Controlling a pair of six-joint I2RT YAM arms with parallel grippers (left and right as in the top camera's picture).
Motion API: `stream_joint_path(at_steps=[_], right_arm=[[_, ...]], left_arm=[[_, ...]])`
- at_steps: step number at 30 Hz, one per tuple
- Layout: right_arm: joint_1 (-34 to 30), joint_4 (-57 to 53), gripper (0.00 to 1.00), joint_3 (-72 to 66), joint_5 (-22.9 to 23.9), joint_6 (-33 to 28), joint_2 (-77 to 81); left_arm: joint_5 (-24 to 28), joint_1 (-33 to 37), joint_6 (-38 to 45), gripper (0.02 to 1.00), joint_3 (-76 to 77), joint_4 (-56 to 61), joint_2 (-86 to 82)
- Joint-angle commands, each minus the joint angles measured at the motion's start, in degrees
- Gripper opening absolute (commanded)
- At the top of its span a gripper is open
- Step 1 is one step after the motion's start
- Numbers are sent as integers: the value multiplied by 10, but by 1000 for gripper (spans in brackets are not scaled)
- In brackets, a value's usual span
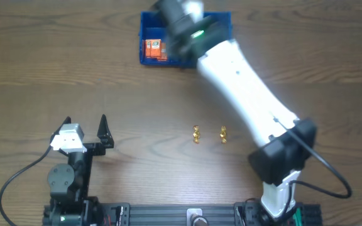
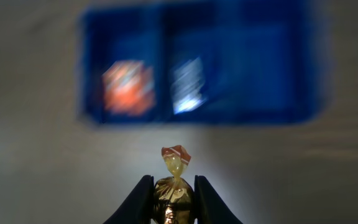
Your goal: Sort Candies Into Trays
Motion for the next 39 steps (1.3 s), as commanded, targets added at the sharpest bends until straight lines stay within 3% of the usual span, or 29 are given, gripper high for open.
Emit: stream_joint_path(at_steps=[1, 8, 23, 24, 31, 36, 39], right_arm=[[-86, 45, 176, -9, 14, -109, 52], [-125, 101, 176, -10, 1, -126, 126], [-127, 130, 198, -10, -1, -126, 173], [-127, 132, 211, -10, -1, -126, 173], [-126, 161, 638, -10, -29, -152, 166], [-121, 157, 654, -27, -29, -151, 84], [-97, 158, 673, -107, -29, -137, -19]], left_arm=[[-3, 3, 4, 998, -9, -24, -3], [-3, 3, 4, 998, -9, -24, -3], [-3, 3, 4, 998, -9, -24, -3], [-3, 3, 4, 998, -9, -24, -3], [-3, 3, 4, 996, -9, -24, -3], [-3, 3, 4, 998, -9, -24, -3], [-3, 3, 4, 996, -9, -24, -3]])
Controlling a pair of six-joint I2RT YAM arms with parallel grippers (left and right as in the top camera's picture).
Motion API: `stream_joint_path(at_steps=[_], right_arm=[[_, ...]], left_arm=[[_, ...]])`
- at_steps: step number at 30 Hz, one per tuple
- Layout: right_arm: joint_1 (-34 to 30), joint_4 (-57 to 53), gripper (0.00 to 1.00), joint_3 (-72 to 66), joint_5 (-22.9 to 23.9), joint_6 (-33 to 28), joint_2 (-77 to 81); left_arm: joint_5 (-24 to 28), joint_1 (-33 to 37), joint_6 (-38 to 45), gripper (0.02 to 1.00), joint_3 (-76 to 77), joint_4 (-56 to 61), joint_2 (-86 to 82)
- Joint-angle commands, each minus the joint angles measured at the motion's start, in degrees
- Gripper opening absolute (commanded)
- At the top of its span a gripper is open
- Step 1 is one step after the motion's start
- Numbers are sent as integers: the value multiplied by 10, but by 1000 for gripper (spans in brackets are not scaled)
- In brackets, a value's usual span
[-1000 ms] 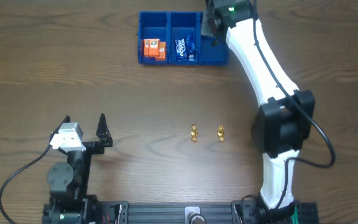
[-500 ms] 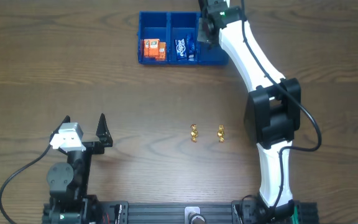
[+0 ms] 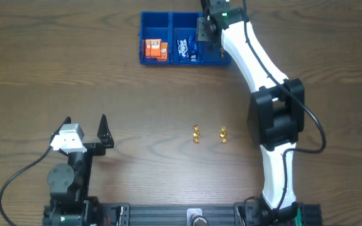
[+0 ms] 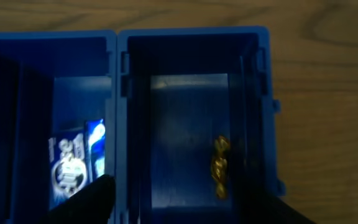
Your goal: Sort Candies Into Trays
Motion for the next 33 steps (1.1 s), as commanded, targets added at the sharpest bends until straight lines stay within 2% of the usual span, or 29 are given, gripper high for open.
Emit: stream_joint_path(at_steps=[1, 5, 8, 12, 17, 28, 33], right_arm=[[40, 2, 680, -112, -1, 14, -186], [109, -10, 689, -269, -10, 88, -287], [156, -18, 689, -365, -45, 146, -306], [208, -7, 687, -483, -51, 212, -305], [221, 21, 684, -557, -70, 226, -299], [227, 49, 669, -560, -81, 246, -247], [234, 62, 599, -560, -81, 248, -242]], left_arm=[[-3, 3, 4, 998, -9, -24, -3], [-3, 3, 4, 998, -9, -24, -3], [-3, 3, 4, 996, -9, -24, -3], [-3, 3, 4, 998, -9, -24, -3], [-3, 3, 4, 998, -9, -24, -3], [-3, 3, 4, 998, -9, -24, -3], [-3, 3, 4, 998, -9, -24, -3]])
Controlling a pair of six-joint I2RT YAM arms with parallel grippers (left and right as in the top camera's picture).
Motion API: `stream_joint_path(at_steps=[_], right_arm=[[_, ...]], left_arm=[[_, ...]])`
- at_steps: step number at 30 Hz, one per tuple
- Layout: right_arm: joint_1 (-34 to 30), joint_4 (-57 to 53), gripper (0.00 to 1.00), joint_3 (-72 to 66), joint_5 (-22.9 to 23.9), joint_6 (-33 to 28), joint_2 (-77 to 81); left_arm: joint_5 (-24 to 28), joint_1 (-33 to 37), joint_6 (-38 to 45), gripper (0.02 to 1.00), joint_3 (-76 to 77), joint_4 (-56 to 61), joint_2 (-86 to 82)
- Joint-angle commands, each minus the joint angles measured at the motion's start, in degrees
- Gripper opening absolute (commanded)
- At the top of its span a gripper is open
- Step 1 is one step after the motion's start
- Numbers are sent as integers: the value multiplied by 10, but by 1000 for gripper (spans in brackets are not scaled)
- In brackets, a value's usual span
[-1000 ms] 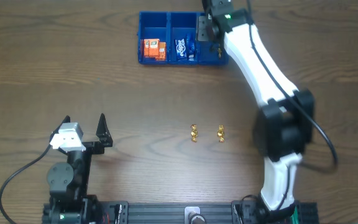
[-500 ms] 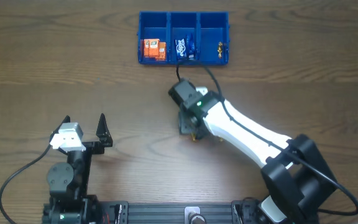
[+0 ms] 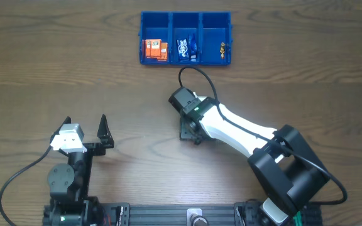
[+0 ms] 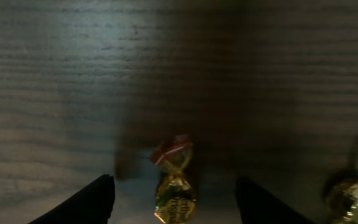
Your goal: Sort Candies Into Trays
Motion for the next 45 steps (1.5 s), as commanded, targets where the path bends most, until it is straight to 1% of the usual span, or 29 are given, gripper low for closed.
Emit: stream_joint_path(at_steps=[1, 9, 13, 14, 18, 19, 23, 28, 31, 33, 36, 41, 45], right_arm=[[8, 9, 588, -3, 2, 13, 7], [6, 13, 542, -3, 4, 20, 19], [6, 14, 496, -3, 9, 28, 28], [6, 14, 463, -3, 9, 28, 29], [6, 13, 242, -3, 9, 30, 29], [6, 11, 224, -3, 9, 30, 29], [6, 11, 180, -3, 9, 30, 29], [6, -2, 159, 14, 11, 27, 10], [3, -53, 159, 59, 57, 22, -30], [-7, -92, 159, 107, 85, 5, -42], [-44, -144, 156, 203, 114, -34, -38], [-147, -168, 154, 386, 121, -122, 22], [-194, -160, 154, 539, 126, -198, 130]], left_arm=[[-3, 3, 4, 998, -9, -24, -3], [-3, 3, 4, 998, -9, -24, -3], [-3, 3, 4, 998, -9, -24, -3], [-3, 3, 4, 996, -9, -24, -3], [-3, 3, 4, 996, -9, -24, -3], [-3, 3, 4, 998, -9, -24, -3], [-3, 3, 4, 998, -9, -24, -3], [-3, 3, 4, 998, -9, -24, -3], [-3, 3, 4, 998, -9, -24, -3], [-3, 3, 4, 998, -9, -24, -3], [-3, 3, 4, 998, -9, -24, -3], [-3, 3, 4, 998, -9, -24, -3], [-3, 3, 4, 998, -9, -24, -3]])
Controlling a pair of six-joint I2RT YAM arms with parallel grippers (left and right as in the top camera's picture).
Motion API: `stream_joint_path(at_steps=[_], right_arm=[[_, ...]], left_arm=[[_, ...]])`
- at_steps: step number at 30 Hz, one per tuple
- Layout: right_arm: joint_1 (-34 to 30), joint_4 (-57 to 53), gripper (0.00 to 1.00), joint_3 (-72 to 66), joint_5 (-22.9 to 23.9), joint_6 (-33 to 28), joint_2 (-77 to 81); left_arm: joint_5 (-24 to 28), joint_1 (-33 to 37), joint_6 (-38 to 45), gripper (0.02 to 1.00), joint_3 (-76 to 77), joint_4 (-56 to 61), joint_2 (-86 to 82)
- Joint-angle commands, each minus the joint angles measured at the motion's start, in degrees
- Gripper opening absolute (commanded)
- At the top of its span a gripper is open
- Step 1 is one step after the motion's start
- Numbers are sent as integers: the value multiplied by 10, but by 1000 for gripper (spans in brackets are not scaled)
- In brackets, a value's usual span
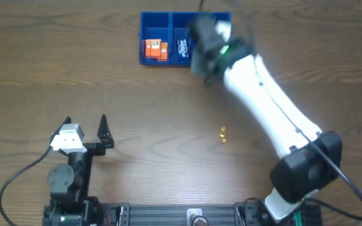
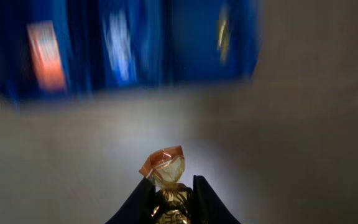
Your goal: Sort Candies Into Trays
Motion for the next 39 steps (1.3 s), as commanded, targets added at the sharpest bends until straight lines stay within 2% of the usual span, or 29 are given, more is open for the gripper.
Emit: stream_joint_path(at_steps=[1, 5, 9, 16, 20, 21, 23, 27, 29, 33, 38, 39], right_arm=[[-53, 7, 154, 174, 25, -122, 146], [-67, 31, 154, 237, 24, -136, 236], [-81, 56, 154, 237, 18, -137, 283], [-86, 69, 163, 237, 18, -137, 290], [-87, 73, 211, 238, 18, -137, 290], [-87, 72, 253, 240, 15, -138, 289], [-88, 71, 481, 242, 7, -142, 285], [-87, 63, 654, 241, 7, -146, 259], [-87, 50, 698, 239, 7, -146, 233], [-87, 33, 724, 181, 7, -146, 143], [-74, 68, 728, -66, 2, -134, -56], [-66, 74, 730, -140, -14, -127, -104]], left_arm=[[-3, 3, 4, 998, -9, -24, -3], [-3, 3, 4, 998, -9, -24, -3], [-3, 3, 4, 998, -9, -24, -3], [-3, 3, 4, 998, -9, -24, -3], [-3, 3, 4, 998, -9, -24, -3], [-3, 3, 4, 996, -9, -24, -3], [-3, 3, 4, 998, -9, -24, -3], [-3, 3, 4, 998, -9, -24, -3], [-3, 3, 4, 998, -9, -24, -3], [-3, 3, 4, 996, -9, -24, -3], [-3, 3, 4, 998, -9, -24, -3], [-3, 3, 4, 998, -9, -24, -3]])
